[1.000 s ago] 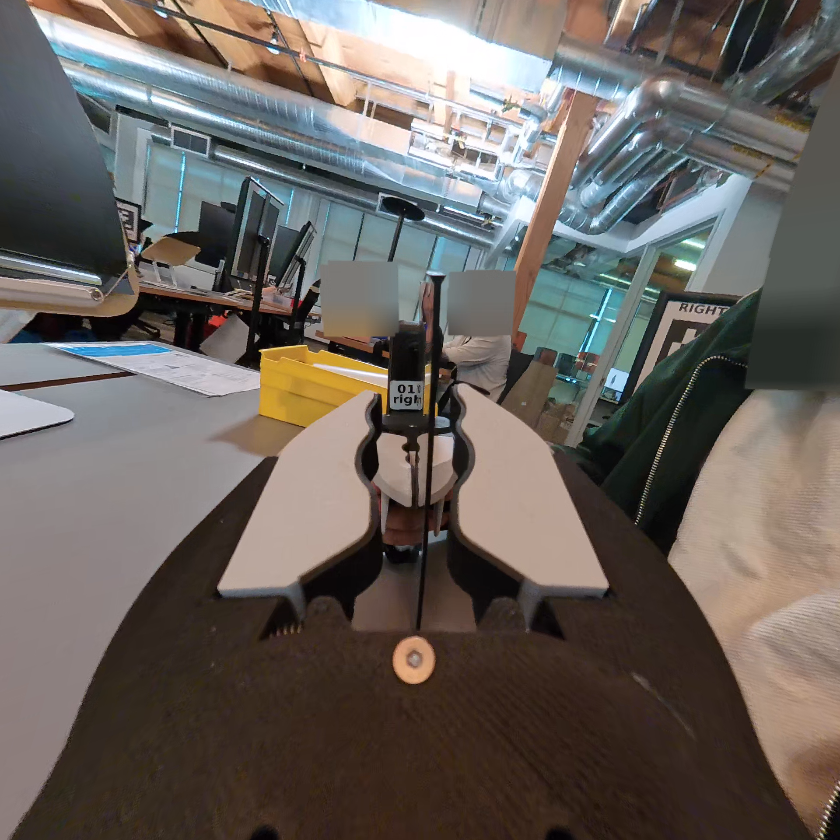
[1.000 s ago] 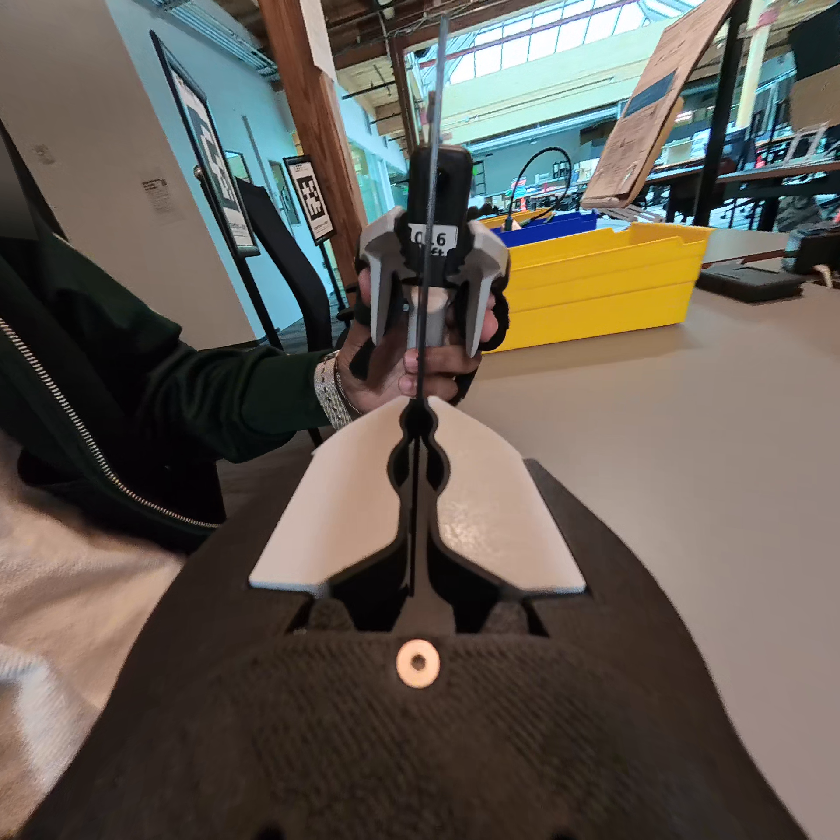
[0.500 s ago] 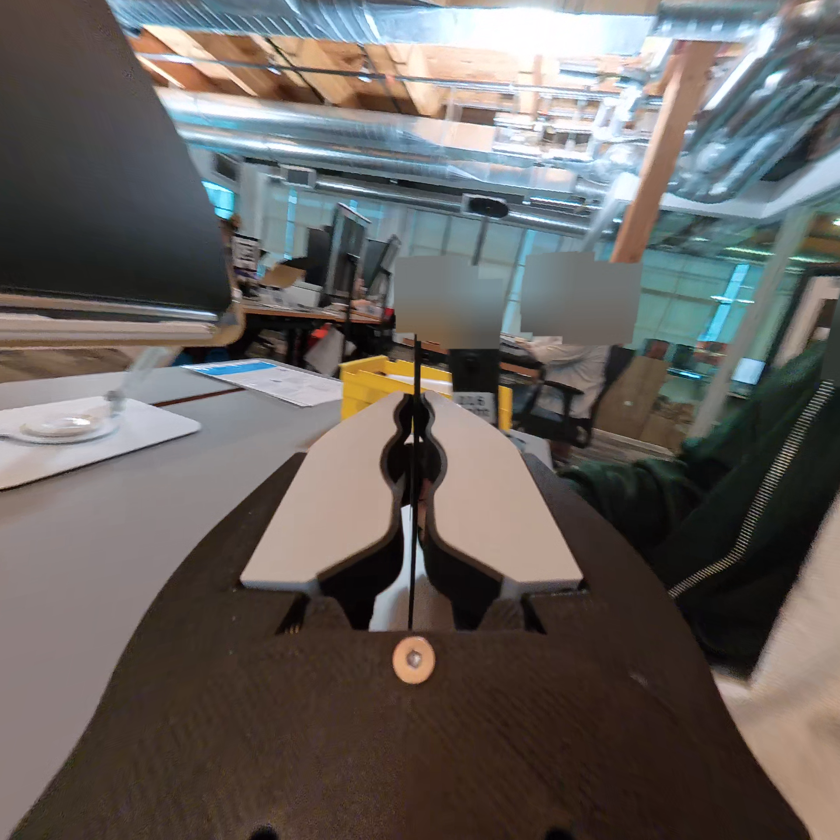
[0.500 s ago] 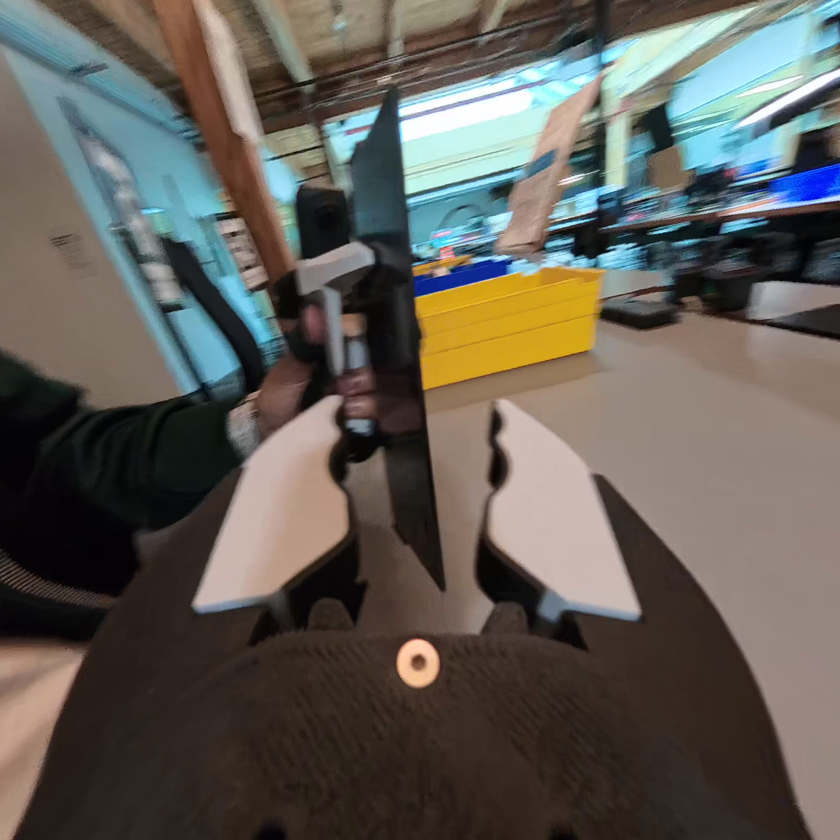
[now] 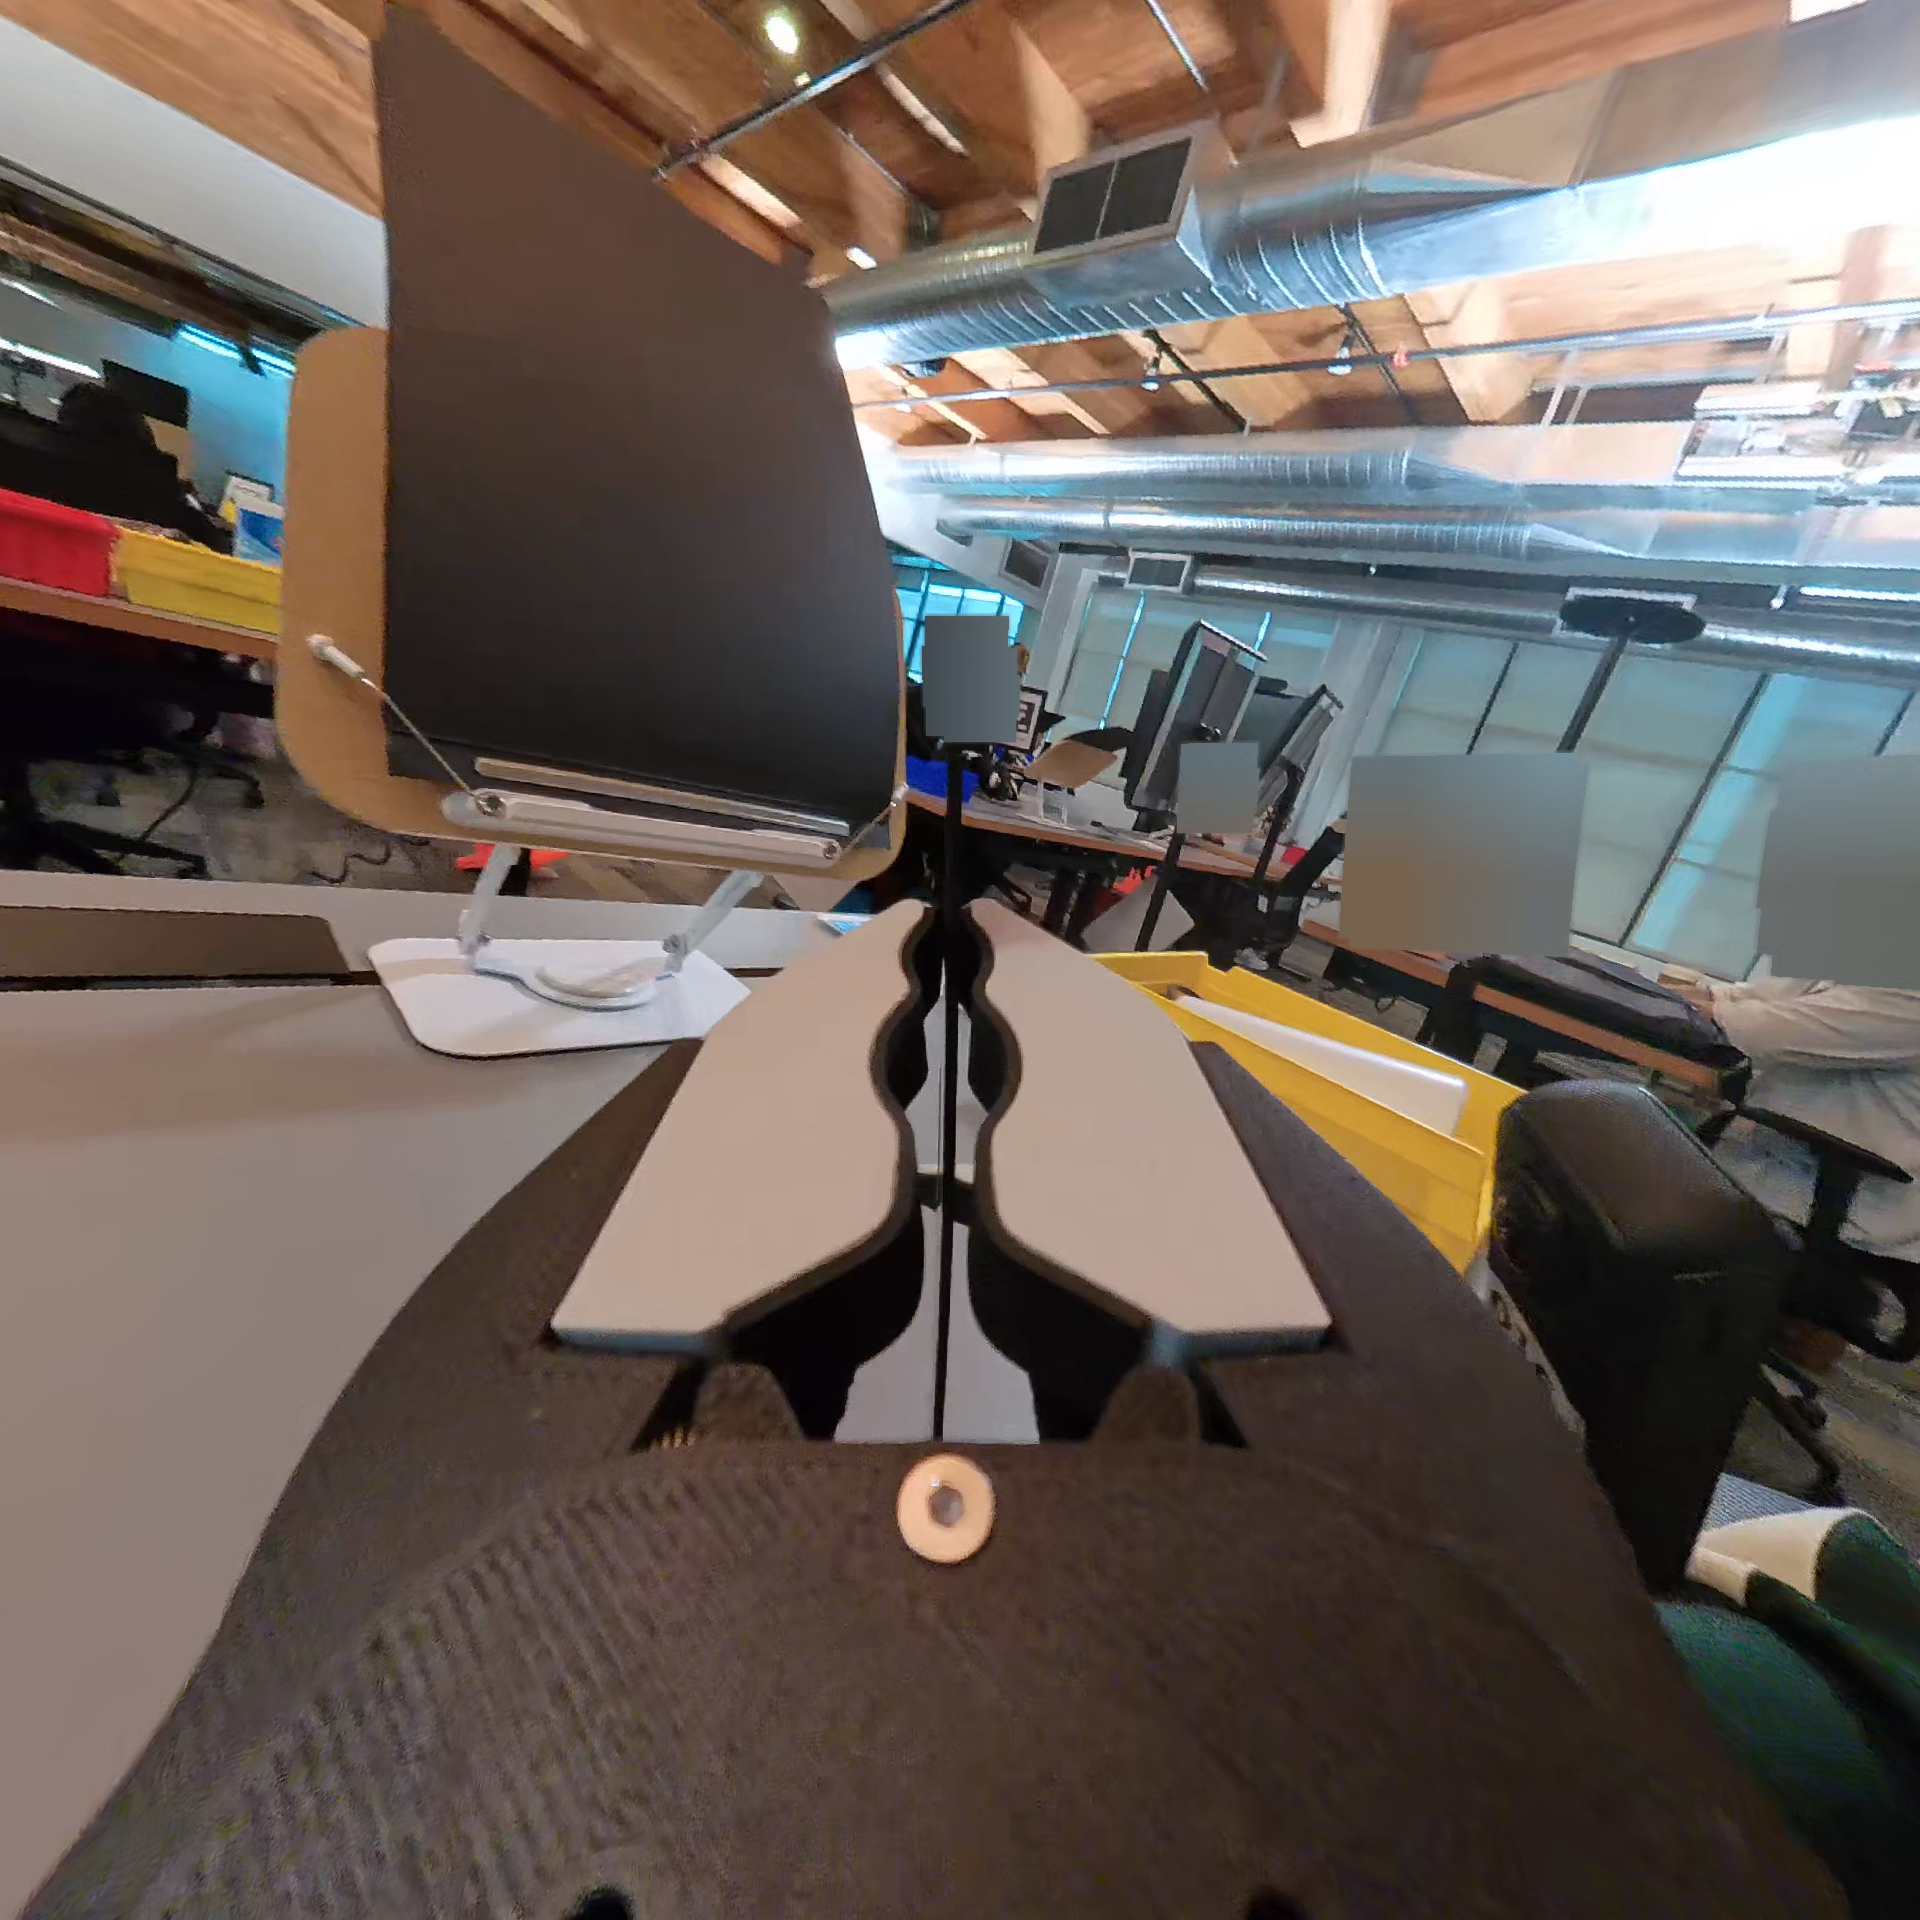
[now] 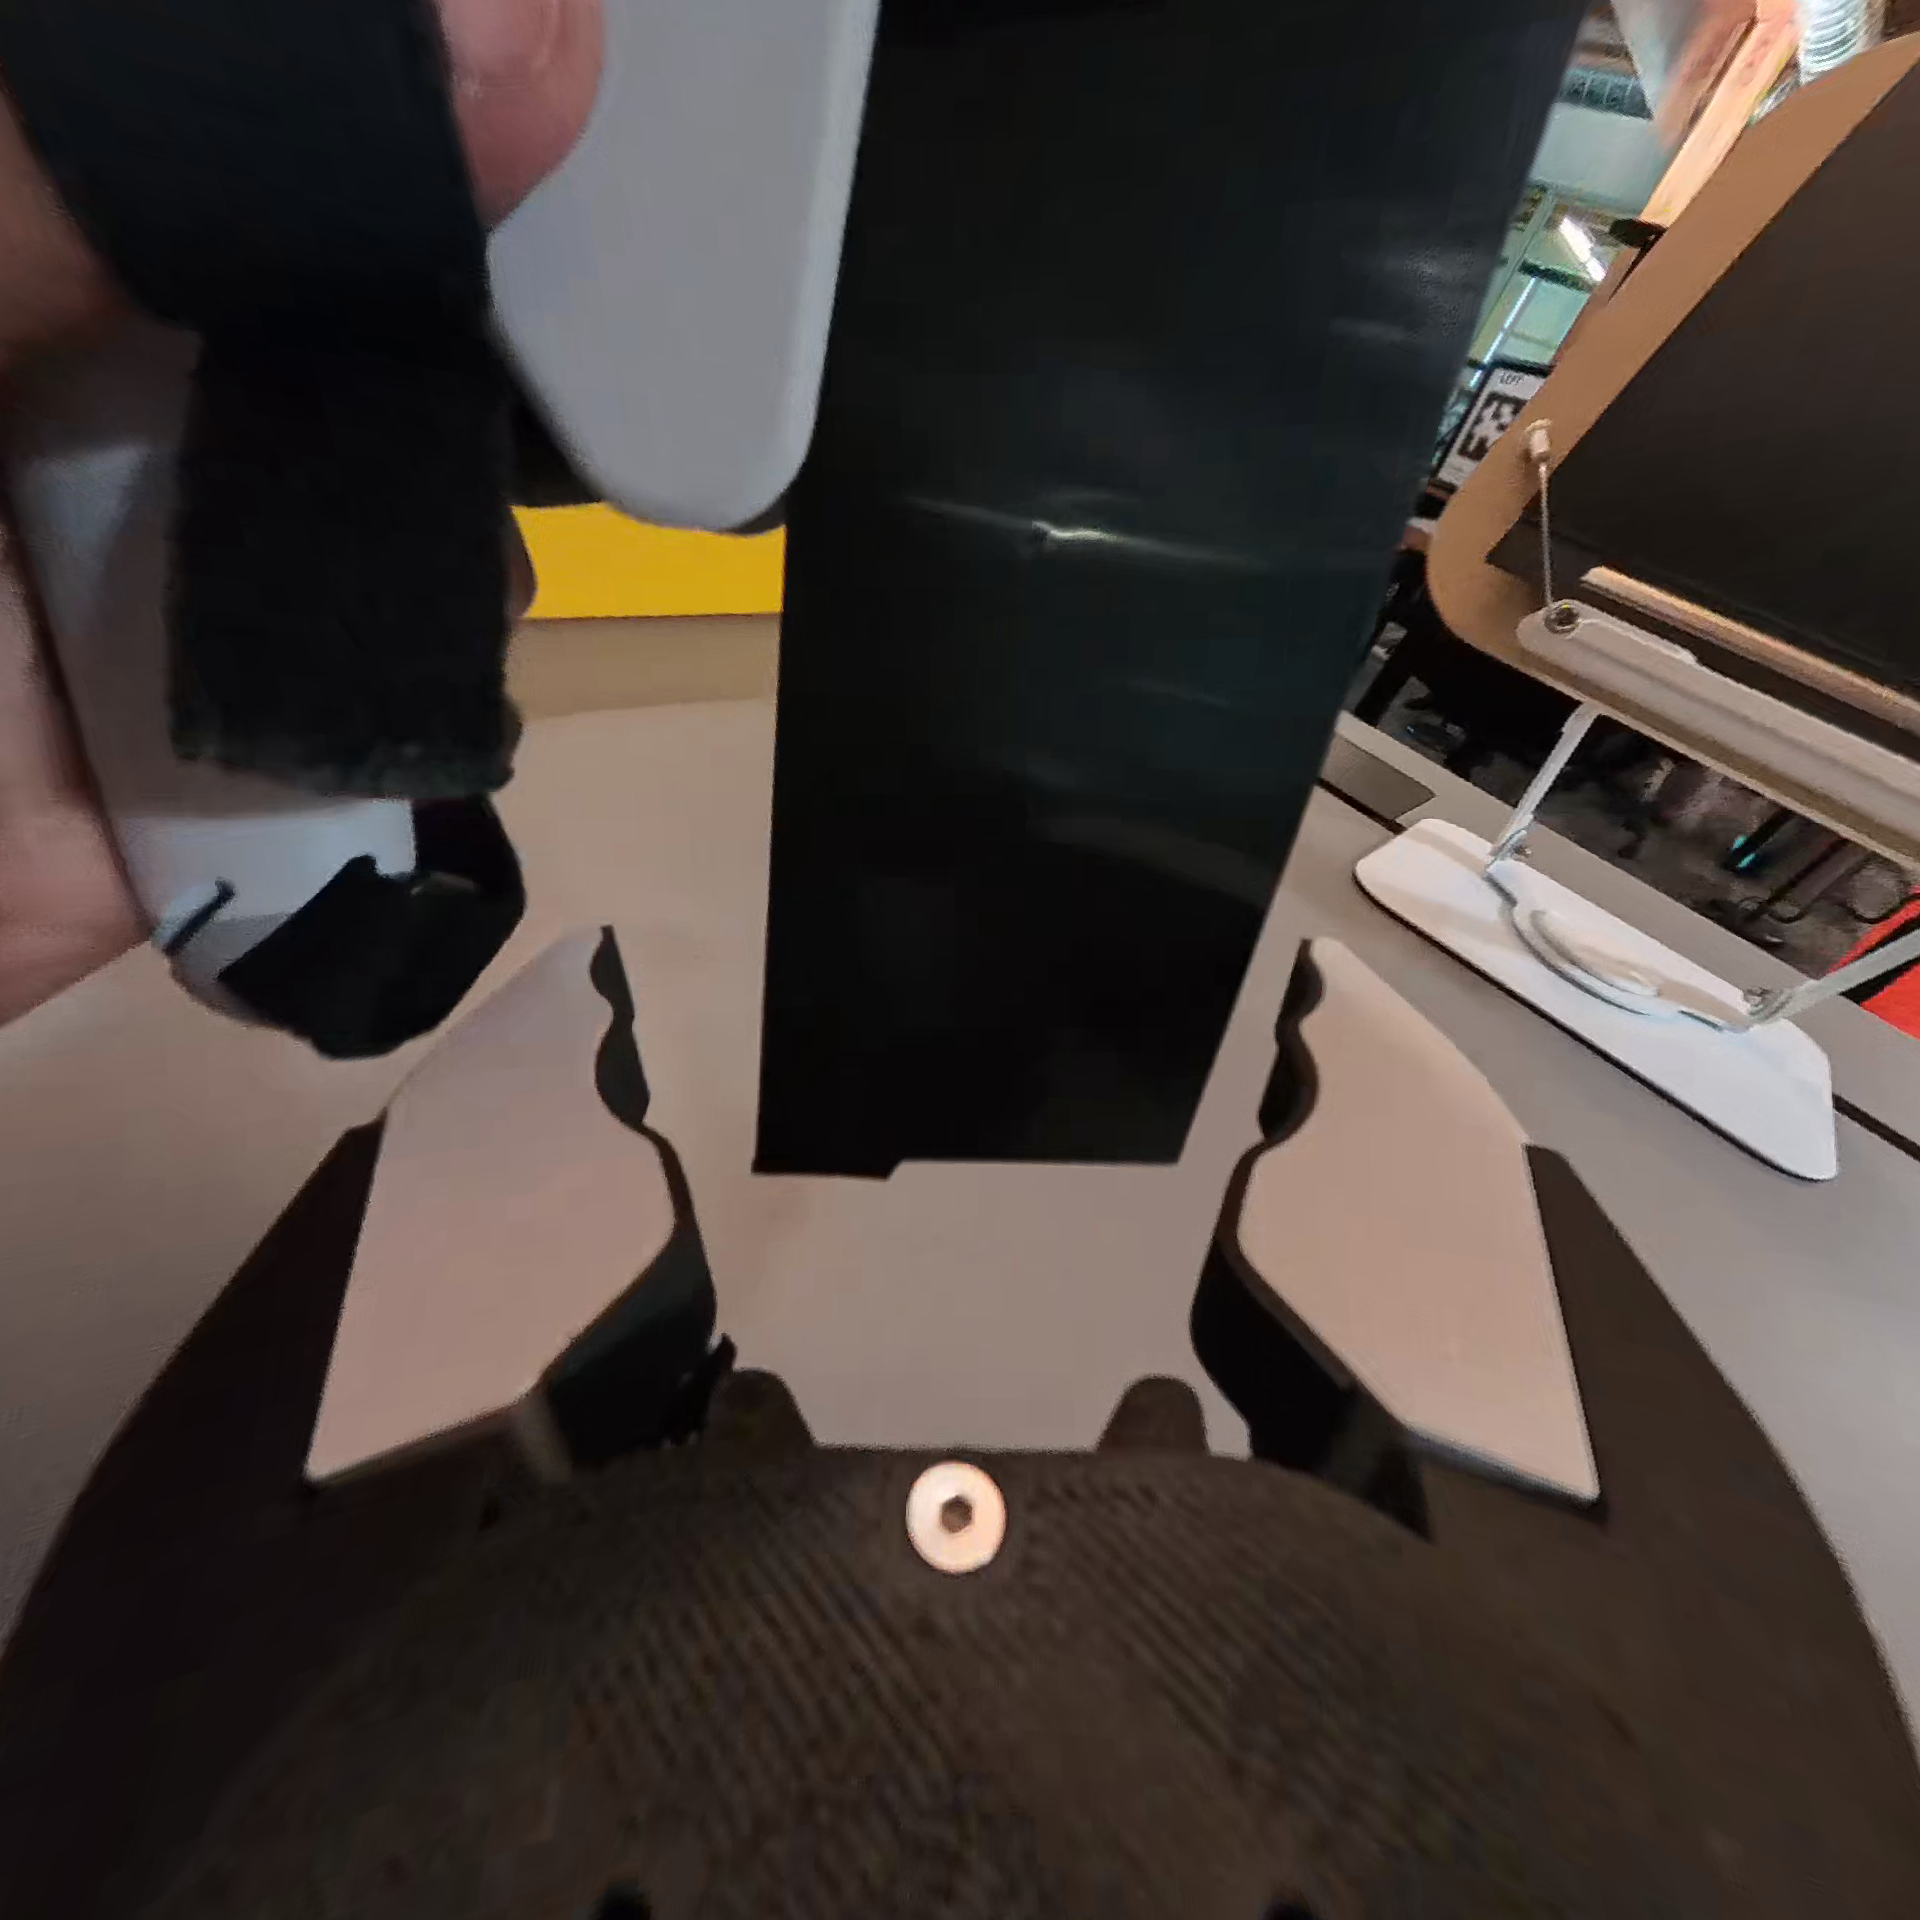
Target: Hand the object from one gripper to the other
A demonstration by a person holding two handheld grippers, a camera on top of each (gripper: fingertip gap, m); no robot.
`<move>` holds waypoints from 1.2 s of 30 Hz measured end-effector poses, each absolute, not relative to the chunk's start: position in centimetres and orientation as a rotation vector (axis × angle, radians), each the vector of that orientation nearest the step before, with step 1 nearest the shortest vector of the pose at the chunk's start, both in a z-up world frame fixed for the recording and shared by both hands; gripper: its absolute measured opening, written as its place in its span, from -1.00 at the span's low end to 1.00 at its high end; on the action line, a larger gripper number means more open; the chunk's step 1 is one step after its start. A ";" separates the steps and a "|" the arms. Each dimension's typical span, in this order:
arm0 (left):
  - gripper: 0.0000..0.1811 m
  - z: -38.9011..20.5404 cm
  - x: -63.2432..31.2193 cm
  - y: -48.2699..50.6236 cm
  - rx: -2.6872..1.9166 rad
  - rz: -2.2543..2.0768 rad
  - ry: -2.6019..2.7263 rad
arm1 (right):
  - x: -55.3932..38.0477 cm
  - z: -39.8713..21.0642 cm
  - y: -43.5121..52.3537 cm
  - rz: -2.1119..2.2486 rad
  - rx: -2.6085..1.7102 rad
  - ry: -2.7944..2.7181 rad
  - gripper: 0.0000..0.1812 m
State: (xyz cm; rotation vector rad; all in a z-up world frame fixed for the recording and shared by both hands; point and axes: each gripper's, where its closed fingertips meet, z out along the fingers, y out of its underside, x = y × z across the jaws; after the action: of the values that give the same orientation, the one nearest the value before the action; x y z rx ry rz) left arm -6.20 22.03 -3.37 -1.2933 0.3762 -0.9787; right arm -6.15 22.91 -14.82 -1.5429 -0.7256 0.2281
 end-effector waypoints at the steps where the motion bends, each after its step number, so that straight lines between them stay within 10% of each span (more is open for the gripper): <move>1: -0.99 -3.3 -5.8 21.8 -1.295 -0.986 0.389 | -6.0 -14.7 23.0 0.238 -1.545 -0.720 0.30; 12: -0.94 -2.5 -4.0 20.2 -1.271 -1.059 0.481 | -5.1 -14.2 23.1 0.377 -1.569 -0.708 0.00; 17: -0.22 -1.6 -5.2 20.9 -1.208 -1.090 0.438 | -4.6 -13.3 23.3 0.441 -1.546 -0.701 0.00; 25: 0.34 -2.4 -6.1 21.2 -1.200 -1.260 0.678 | -3.7 -10.0 21.1 1.004 -1.341 -0.825 0.01; 36: 0.32 -5.9 -1.8 17.3 -1.325 -1.336 1.053 | -6.1 -11.6 17.4 1.182 -1.341 -1.066 0.00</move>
State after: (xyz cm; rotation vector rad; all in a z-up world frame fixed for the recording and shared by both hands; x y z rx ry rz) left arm -1.76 17.30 -5.93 -1.3249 1.0532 -1.3364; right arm -6.14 17.45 -11.62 -1.3413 -1.0659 1.1822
